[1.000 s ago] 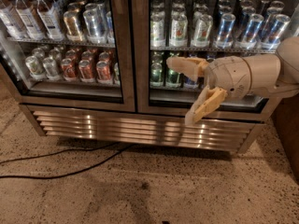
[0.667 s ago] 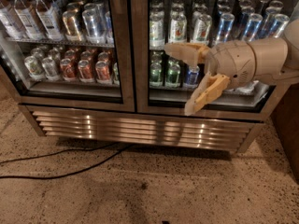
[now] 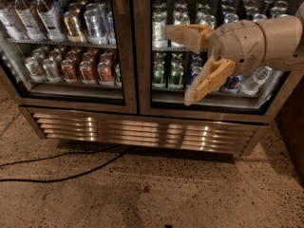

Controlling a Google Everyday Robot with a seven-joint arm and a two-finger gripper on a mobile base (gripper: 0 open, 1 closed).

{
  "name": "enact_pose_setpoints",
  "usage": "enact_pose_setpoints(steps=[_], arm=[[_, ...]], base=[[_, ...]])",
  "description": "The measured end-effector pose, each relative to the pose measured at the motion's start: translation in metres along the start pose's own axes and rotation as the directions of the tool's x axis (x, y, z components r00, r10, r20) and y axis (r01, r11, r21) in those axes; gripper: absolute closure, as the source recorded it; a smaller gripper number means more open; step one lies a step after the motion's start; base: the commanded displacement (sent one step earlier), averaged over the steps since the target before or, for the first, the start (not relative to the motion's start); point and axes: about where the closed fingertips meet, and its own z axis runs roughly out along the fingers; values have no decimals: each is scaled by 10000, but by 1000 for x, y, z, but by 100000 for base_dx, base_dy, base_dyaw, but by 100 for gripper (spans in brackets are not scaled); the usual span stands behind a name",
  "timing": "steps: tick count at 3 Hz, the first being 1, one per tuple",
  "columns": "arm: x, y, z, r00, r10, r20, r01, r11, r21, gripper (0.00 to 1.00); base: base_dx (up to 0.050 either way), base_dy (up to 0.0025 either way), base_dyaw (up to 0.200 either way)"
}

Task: Open right fridge door

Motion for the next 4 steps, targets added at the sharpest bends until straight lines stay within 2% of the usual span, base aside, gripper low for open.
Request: enact_pose_setpoints(steps=[1, 2, 4], arm=[[3, -5, 1, 9992, -182, 363, 151, 9964, 836, 0], [2, -11, 3, 9969, -457, 633, 339, 9838, 1762, 0], [2, -11, 3, 9969, -457, 633, 339, 9838, 1762, 0]], base=[[0, 0, 0], [0, 0, 0], [4874, 1, -17]])
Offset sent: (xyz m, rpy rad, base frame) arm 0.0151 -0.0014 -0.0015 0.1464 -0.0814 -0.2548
